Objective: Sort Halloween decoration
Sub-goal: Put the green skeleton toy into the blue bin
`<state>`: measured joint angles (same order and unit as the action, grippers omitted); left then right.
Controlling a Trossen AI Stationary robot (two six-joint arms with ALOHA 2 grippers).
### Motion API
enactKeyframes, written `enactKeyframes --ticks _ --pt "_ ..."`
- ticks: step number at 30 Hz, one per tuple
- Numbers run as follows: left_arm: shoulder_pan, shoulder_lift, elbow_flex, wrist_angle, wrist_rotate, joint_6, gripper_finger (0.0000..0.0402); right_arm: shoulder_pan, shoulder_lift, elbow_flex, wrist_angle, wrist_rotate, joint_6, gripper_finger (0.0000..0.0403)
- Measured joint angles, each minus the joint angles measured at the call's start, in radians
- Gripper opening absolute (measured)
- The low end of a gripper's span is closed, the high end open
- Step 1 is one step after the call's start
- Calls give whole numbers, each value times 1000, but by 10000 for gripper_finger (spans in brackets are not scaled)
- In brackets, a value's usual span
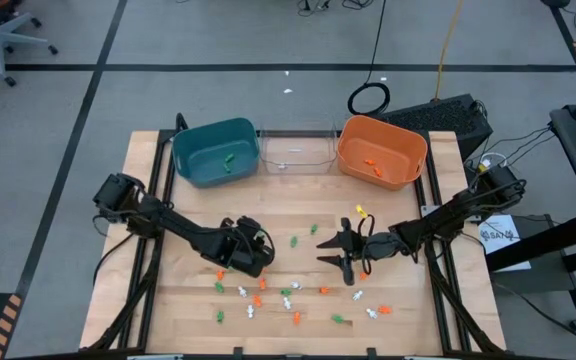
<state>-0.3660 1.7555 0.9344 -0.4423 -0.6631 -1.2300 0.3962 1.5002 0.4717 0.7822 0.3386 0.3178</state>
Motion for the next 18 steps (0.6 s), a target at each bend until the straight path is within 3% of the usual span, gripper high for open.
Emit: enactKeyframes --ticks 14,18 --pt "4 145 3 39 -53 -47 134 93 0 4 43 2 15 139" --pt "-8 183 4 71 -90 -47 117 110 0 27 45 3 3 139"
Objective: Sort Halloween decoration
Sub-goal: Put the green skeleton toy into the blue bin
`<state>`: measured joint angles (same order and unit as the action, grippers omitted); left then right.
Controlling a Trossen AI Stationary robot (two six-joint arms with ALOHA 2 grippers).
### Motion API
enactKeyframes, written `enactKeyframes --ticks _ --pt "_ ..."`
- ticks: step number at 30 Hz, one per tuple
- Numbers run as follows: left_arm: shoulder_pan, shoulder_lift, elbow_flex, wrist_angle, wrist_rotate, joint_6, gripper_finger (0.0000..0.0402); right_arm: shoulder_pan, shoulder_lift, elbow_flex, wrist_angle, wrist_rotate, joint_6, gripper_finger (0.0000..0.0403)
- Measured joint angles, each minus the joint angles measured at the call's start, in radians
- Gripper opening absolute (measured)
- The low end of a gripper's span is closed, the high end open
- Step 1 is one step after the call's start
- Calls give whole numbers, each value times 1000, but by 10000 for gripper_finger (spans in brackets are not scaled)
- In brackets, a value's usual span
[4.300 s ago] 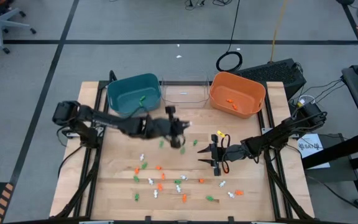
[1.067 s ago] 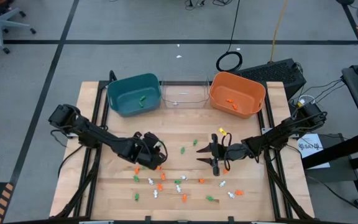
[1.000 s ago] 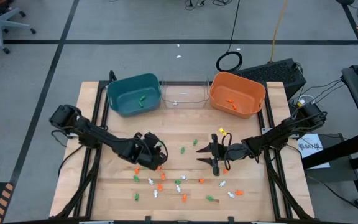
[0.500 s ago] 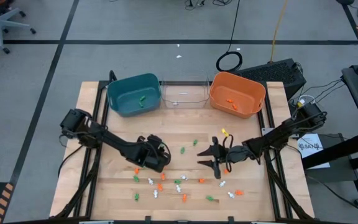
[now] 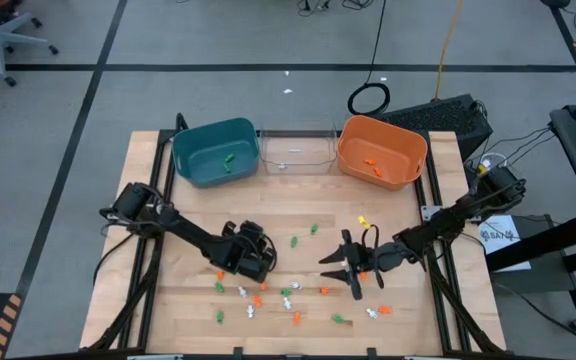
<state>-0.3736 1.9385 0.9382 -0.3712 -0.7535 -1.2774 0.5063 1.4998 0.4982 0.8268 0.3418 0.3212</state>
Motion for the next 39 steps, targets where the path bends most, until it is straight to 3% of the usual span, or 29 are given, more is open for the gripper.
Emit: enactKeyframes --ticks 8,13,23,31,39 --pt "-26 6 8 1 -56 43 15 7 0 18 -4 11 -38 139" --pt "-36 5 19 -8 -63 110 15 7 0 18 -9 27 -46 139" --pt "-124 -83 107 -9 -113 414 11 7 0 18 -17 27 -46 139" --pt "-240 -99 193 -5 -241 1020 10 6 0 18 -19 28 -47 139" --pt "-307 -99 214 43 -252 1616 12 6 0 18 -20 28 -49 139"
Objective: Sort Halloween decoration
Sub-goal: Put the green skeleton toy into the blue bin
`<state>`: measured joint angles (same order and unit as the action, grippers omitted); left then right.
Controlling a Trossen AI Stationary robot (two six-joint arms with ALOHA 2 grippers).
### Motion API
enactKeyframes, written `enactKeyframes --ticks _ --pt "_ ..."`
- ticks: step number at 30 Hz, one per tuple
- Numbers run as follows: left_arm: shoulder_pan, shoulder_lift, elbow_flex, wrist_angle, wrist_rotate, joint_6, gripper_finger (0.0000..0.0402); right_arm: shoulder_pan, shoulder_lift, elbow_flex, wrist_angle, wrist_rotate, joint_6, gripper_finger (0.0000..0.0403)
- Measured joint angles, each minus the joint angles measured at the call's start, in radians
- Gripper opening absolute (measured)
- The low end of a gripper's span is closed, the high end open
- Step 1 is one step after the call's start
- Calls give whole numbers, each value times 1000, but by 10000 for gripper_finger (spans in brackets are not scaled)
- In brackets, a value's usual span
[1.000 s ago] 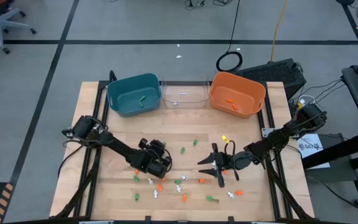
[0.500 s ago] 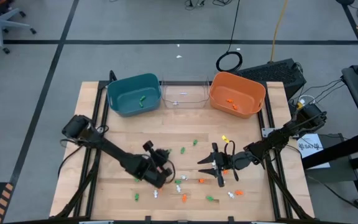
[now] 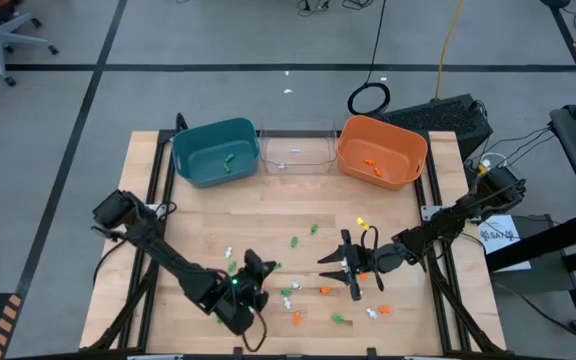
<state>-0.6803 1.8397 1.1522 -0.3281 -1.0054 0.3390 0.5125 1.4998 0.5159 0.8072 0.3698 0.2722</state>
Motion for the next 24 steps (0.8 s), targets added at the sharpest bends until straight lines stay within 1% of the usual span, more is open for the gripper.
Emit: enactKeyframes --ticks 4,8,14,24 --pt "-10 0 1 55 -3 201 13 0 0 0 -4 0 0 139" --pt "-7 0 1 127 -6 292 14 0 0 0 -4 0 0 139" --pt "-4 0 1 198 -6 322 15 0 0 0 -7 0 0 139" --pt "-5 0 1 200 -5 311 16 0 0 0 -19 0 0 139"
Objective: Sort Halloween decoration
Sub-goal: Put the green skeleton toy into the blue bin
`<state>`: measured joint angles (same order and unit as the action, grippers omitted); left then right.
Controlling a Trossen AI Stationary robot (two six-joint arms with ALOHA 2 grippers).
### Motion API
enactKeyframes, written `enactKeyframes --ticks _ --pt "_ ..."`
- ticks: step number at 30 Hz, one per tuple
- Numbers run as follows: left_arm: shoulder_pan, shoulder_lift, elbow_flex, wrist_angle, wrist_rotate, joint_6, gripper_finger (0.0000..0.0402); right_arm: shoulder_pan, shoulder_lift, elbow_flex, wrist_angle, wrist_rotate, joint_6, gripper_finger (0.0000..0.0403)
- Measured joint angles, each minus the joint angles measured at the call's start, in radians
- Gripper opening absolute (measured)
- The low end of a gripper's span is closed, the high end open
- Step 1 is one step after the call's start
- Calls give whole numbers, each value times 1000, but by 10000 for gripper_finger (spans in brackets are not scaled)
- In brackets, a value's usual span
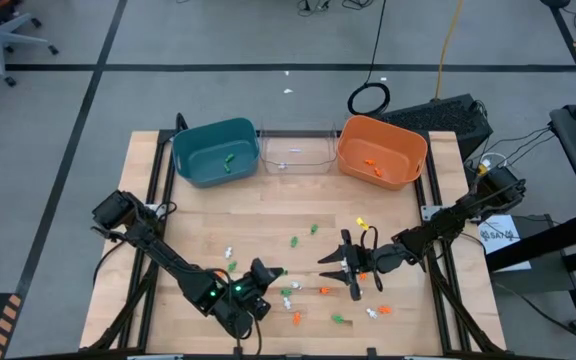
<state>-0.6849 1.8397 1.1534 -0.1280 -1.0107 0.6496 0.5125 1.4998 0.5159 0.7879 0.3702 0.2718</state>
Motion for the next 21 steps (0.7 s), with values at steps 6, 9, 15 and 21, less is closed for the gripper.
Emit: enactKeyframes --ticks 6,9,15,21 --pt "0 0 0 1 0 -101 16 0 0 0 0 0 0 139" --pt "1 0 0 18 0 -231 16 0 0 0 0 0 0 139" --pt "6 0 0 16 1 -420 16 0 0 0 0 0 0 139" --pt "5 0 0 15 11 -644 16 0 0 0 0 2 0 139"
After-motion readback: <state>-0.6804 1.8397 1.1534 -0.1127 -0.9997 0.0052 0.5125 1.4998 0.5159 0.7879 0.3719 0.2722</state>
